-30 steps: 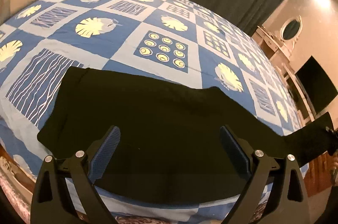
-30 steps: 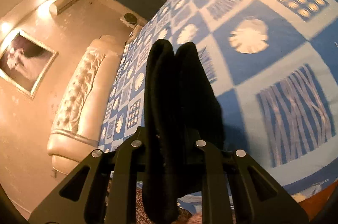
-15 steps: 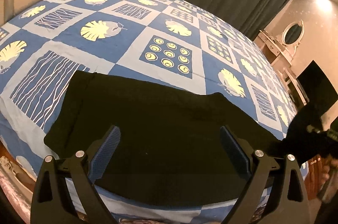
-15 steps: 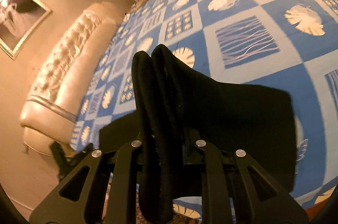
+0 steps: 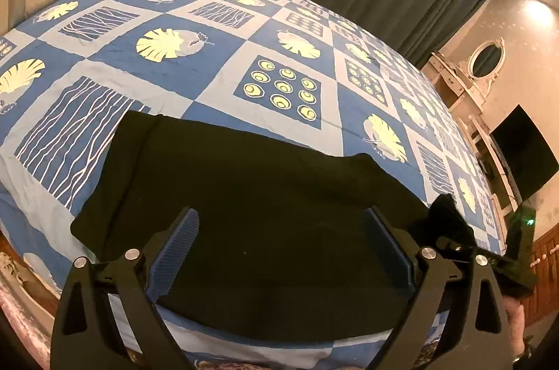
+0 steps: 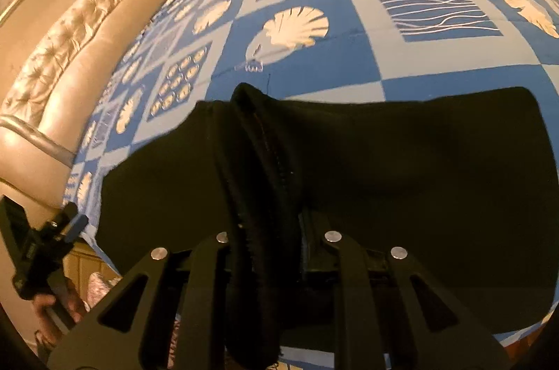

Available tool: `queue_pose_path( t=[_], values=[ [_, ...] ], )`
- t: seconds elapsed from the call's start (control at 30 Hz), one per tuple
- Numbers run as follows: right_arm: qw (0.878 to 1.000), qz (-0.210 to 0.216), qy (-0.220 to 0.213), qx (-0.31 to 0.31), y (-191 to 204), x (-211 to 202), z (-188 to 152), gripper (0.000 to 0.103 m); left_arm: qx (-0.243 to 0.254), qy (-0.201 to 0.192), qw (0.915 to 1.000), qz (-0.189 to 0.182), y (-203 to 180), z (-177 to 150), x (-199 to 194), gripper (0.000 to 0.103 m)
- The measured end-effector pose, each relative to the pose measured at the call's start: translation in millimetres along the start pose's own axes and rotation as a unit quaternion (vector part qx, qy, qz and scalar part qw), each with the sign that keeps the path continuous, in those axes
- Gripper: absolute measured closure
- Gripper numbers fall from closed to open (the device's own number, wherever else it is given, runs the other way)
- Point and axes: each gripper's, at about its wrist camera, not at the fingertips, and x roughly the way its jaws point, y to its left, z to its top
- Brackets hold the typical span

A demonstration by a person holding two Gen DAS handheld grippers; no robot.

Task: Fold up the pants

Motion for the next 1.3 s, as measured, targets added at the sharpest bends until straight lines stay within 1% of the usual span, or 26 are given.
queue_pose_path(
  t=[0.07,0.17,0.27,0.3,0.33,0.4,0.5,0.53,0.57,0.6,0.63,0.7,0.77,0.83,0.9,0.93,0.97,1.03,1.07,1.1,1.17,1.23,1.27,1.3],
  values=[
    [1.0,-0.007,0.004,-0.004,4.7,6.5,-3.2,0.085,-0.001,0.0,1.0,0.0,0.6,-0.3,0.5,0.009],
    [1.0,-0.011,0.01,-0.004,7.4,15.1,-7.7,0.081,-0.005,0.004,1.0,-0.001,1.8,-1.4,2.2,0.009],
    [1.0,-0.012,0.011,-0.006,11.0,19.3,-11.7,0.074,-0.01,0.006,0.9999,-0.003,3.2,-2.3,3.6,0.009],
    [1.0,-0.012,0.011,-0.007,12.0,20.3,-12.3,0.07,-0.011,0.006,0.9999,-0.004,3.0,-2.5,3.7,0.009],
    [1.0,-0.009,0.012,-0.009,15.2,21.7,-13.9,0.068,-0.011,0.007,0.9999,-0.004,2.7,-2.6,3.9,0.009],
    [1.0,-0.006,0.015,-0.015,21.0,23.2,-15.9,0.058,-0.009,0.007,0.9999,-0.003,2.2,-3.1,3.9,0.009],
    [0.999,0.011,0.024,-0.03,34.6,27.3,-20.5,0.055,-0.008,0.009,0.9999,-0.004,1.8,-4.0,5.0,0.009],
    [0.998,0.025,0.034,-0.035,41.6,30.8,-23.6,0.055,-0.008,0.009,0.9999,-0.004,1.7,-4.4,5.3,0.009],
    [0.998,0.03,0.039,-0.04,46.7,32.2,-25.7,0.05,-0.009,0.01,0.9999,-0.004,1.8,-4.5,5.6,0.009],
    [0.998,0.03,0.039,-0.048,52.2,32.1,-27.9,0.042,-0.008,0.01,0.9999,-0.004,2.0,-4.8,5.9,0.009],
    [0.997,0.032,0.039,-0.055,56.3,31.5,-29.6,0.039,-0.008,0.01,0.9999,-0.004,1.9,-4.9,5.9,0.009],
    [0.995,0.049,0.047,-0.073,66.0,29.0,-35.1,0.038,-0.009,0.01,0.9999,-0.003,1.9,-5.0,6.0,0.009],
    [0.993,0.074,0.052,-0.082,70.5,21.9,-39.1,0.038,-0.011,0.011,0.9999,-0.004,2.3,-5.6,6.4,0.009],
    [0.987,0.129,0.063,-0.074,70.2,8.6,-41.5,0.038,-0.012,0.012,0.9998,-0.005,3.2,-5.8,6.6,0.009],
    [0.984,0.156,0.057,-0.07,64.5,-11.0,-40.9,0.038,-0.014,0.013,0.9998,-0.007,4.3,-6.9,7.0,0.009],
    [0.983,0.162,0.052,-0.072,61.1,-21.1,-39.7,0.038,-0.015,0.014,0.9998,-0.007,4.9,-7.3,7.1,0.009],
    [0.982,0.166,0.04,-0.074,52.7,-37.3,-36.6,0.038,-0.017,0.013,0.9997,-0.008,5.5,-7.3,7.3,0.009],
    [0.984,0.163,0.014,-0.069,25.6,-71.6,-27.8,0.035,-0.018,0.012,0.9997,-0.009,5.4,-7.9,7.1,0.009],
    [0.985,0.158,0.006,-0.064,13.0,-83.3,-24.5,0.03,-0.018,0.01,0.9997,-0.009,5.1,-8.0,6.8,0.009],
    [0.988,0.146,-0.008,-0.053,-8.0,-99.7,-20.0,0.027,-0.018,0.007,0.9997,-0.012,4.5,-8.2,6.3,0.009],
    [0.992,0.12,-0.027,-0.027,-49.2,-122.6,-13.5,0.027,-0.019,0.001,0.9997,-0.016,2.9,-8.2,5.1,0.009],
    [0.995,0.09,-0.04,0.014,-96.6,-137.5,-10.6,0.027,-0.019,-0.001,0.9997,-0.017,1.4,-8.7,4.8,0.009],
    [0.994,0.078,-0.045,0.057,-131.4,-143.7,-13.5,0.027,-0.019,-0.002,0.9997,-0.018,0.5,-9.1,5.1,0.009],
    [0.992,0.084,-0.042,0.087,-152.7,-144.2,-16.1,0.027,-0.019,-0.001,0.9997,-0.016,-0.4,-9.8,5.9,0.009]
  ],
)
